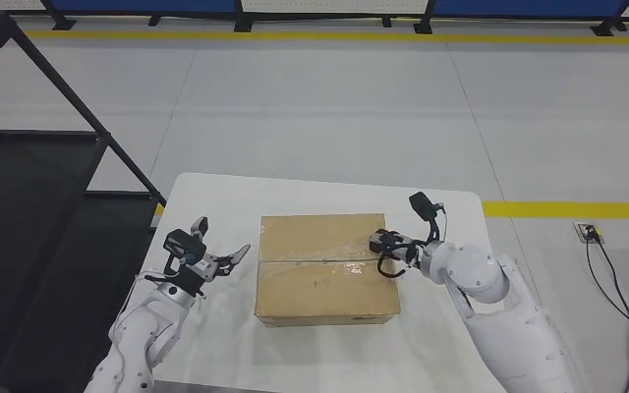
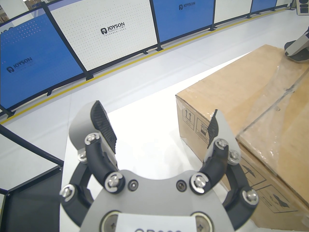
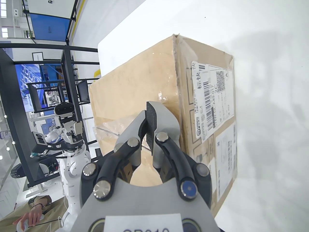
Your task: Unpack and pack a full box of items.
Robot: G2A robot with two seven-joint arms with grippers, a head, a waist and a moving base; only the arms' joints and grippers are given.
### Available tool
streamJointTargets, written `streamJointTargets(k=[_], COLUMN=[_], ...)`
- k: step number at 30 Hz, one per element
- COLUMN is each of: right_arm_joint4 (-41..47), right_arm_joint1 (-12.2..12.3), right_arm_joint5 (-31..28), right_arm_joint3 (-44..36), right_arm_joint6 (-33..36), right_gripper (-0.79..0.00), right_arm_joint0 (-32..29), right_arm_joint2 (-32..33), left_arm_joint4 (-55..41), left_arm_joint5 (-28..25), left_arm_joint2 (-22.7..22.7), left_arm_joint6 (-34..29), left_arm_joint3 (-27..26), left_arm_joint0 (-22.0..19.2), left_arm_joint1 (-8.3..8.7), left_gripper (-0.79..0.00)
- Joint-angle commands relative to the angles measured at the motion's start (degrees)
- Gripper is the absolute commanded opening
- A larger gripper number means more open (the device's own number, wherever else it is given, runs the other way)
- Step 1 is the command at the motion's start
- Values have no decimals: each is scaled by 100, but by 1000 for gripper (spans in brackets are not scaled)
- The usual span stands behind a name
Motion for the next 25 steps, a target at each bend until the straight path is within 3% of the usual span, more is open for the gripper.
streamJointTargets(k=[1, 9, 10, 12, 13, 17, 18, 22, 25], right_arm_joint4=[17, 214, 241, 324, 354, 465, 465, 466, 465], right_arm_joint1=[19, 113, 123, 140, 148, 156, 156, 156, 156], right_arm_joint5=[-17, -336, -414, -589, -696, -912, -921, -912, -911], right_arm_joint3=[-48, -473, -541, -656, -716, -813, -816, -813, -812], right_arm_joint6=[-16, -362, -450, -619, -713, -892, -898, -893, -892], right_gripper=[-785, -785, -748, -342, -9, 0, -469, -236, -112], right_arm_joint0=[-62, -603, -693, -873, -962, -1138, -1146, -1138, -1138], right_arm_joint2=[87, 648, 727, 880, 946, 1063, 1065, 1063, 1062], left_arm_joint4=[2, -137, -159, -212, -232, -262, -262, -262, -262], left_arm_joint5=[4, 177, 196, 257, 272, 294, 295, 295, 294], left_arm_joint2=[-1, -142, -157, -187, -195, -218, -217, -218, -218], left_arm_joint6=[6, 61, 57, 53, 47, 52, 51, 52, 52], left_arm_joint3=[6, 15, 13, 15, 15, 18, 18, 18, 18], left_arm_joint0=[-8, -43, -42, -39, -37, -32, -32, -32, -32], left_arm_joint1=[1, 6, 6, 4, 4, 4, 4, 4, 4], left_gripper=[0, 0, 0, 0, 0, 0, 0, 0, -1])
